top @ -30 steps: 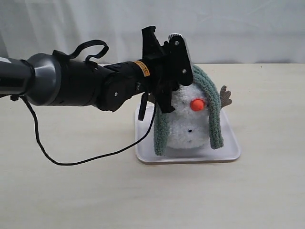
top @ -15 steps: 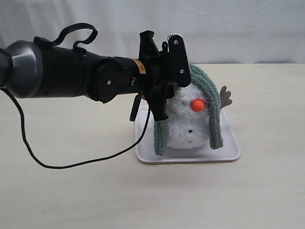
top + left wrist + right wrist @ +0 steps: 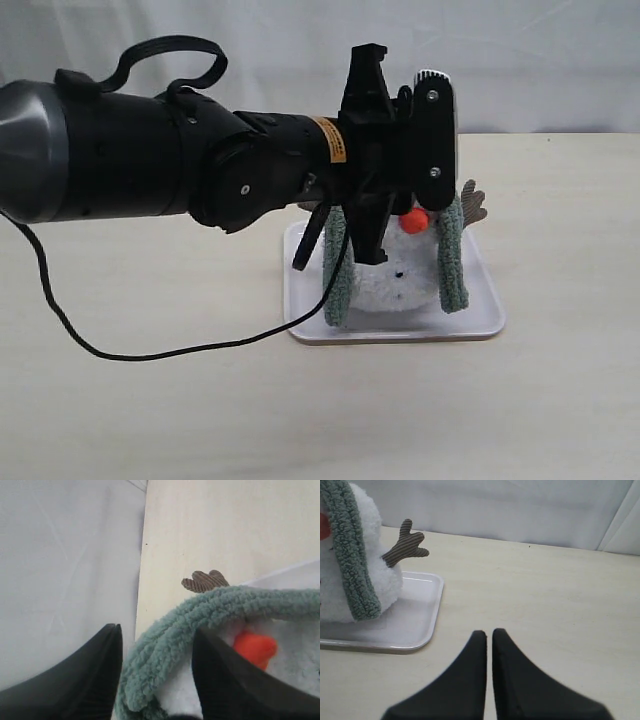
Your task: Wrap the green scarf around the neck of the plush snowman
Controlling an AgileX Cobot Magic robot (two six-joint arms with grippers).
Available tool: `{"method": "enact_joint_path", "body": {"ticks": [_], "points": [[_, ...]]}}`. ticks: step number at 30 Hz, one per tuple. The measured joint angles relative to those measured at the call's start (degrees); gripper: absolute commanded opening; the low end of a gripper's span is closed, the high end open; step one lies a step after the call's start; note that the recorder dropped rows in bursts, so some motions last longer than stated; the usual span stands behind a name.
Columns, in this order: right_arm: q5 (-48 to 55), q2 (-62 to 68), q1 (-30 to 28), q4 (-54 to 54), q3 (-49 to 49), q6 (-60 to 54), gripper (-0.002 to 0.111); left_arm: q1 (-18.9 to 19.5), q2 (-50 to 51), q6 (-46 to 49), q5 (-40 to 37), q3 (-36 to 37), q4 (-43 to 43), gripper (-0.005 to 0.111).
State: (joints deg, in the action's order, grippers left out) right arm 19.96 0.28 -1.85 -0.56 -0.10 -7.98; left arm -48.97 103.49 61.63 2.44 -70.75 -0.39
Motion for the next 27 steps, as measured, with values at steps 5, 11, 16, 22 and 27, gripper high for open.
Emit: {"method": "enact_joint_path", "body": {"ticks": [5,11,16,22,27], "points": [[0.0,0.0,0.0,0.0,0.0,0.0,0.004,-0.25,2.57,0.1,1.06,0.0,3.25,0.044],[0.0,0.0,0.0,0.0,0.0,0.0,0.004,-0.25,3.7,0.21,8.48,0.0,4.6,0.044],[0.0,0.0,0.0,0.0,0.0,0.0,0.004,-0.25,4.85,0.21,8.81,0.0,4.6,0.044],[0.0,0.0,0.0,0.0,0.0,0.0,0.004,-0.25,4.94,0.62,6.82,0.0,5.87,0.044],[0.0,0.0,0.0,0.0,0.0,0.0,0.004,-0.25,4.94,5.72,3.08,0.0,6.02,0.044]]}}
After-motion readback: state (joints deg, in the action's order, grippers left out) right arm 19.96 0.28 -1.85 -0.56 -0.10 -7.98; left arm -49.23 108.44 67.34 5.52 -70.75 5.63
